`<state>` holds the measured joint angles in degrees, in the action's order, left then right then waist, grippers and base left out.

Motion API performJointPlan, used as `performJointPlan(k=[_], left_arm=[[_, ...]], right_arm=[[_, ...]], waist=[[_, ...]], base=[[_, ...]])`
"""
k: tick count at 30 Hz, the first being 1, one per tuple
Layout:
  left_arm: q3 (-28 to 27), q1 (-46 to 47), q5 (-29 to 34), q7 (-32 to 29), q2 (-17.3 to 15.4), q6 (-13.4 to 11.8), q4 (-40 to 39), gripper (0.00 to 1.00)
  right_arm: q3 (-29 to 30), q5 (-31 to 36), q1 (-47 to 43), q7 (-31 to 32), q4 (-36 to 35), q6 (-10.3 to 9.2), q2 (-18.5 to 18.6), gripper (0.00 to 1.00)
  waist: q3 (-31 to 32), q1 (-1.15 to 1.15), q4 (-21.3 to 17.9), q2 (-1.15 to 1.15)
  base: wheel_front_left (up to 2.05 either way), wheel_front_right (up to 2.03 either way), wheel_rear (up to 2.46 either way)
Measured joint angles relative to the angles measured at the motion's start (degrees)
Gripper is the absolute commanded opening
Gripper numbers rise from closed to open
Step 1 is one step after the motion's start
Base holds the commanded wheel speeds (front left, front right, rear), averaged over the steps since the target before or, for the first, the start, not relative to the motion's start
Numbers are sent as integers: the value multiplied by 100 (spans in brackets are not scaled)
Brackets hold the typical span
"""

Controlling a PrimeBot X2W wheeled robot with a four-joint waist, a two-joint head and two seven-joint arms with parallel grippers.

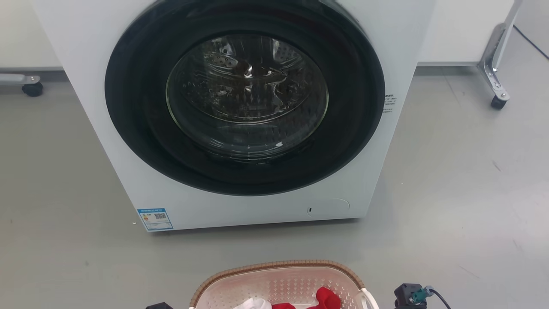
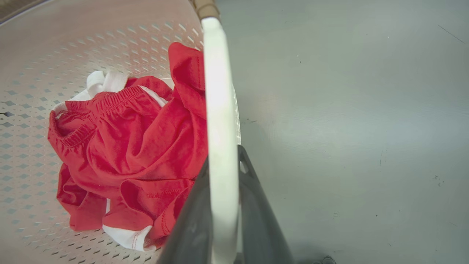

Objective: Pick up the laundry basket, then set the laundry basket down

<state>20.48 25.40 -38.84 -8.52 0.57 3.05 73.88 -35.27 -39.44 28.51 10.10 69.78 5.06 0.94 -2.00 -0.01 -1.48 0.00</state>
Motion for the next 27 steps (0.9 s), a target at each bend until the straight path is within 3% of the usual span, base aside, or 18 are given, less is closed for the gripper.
performJointPlan(k=[27], left_arm=[[246, -197, -348, -348, -38, -154, -75, 0]], right_arm=[[-220, -343, -117, 402, -51, -52, 21, 0]], waist=[[134, 1, -22, 1]], base=[[0, 0, 0]])
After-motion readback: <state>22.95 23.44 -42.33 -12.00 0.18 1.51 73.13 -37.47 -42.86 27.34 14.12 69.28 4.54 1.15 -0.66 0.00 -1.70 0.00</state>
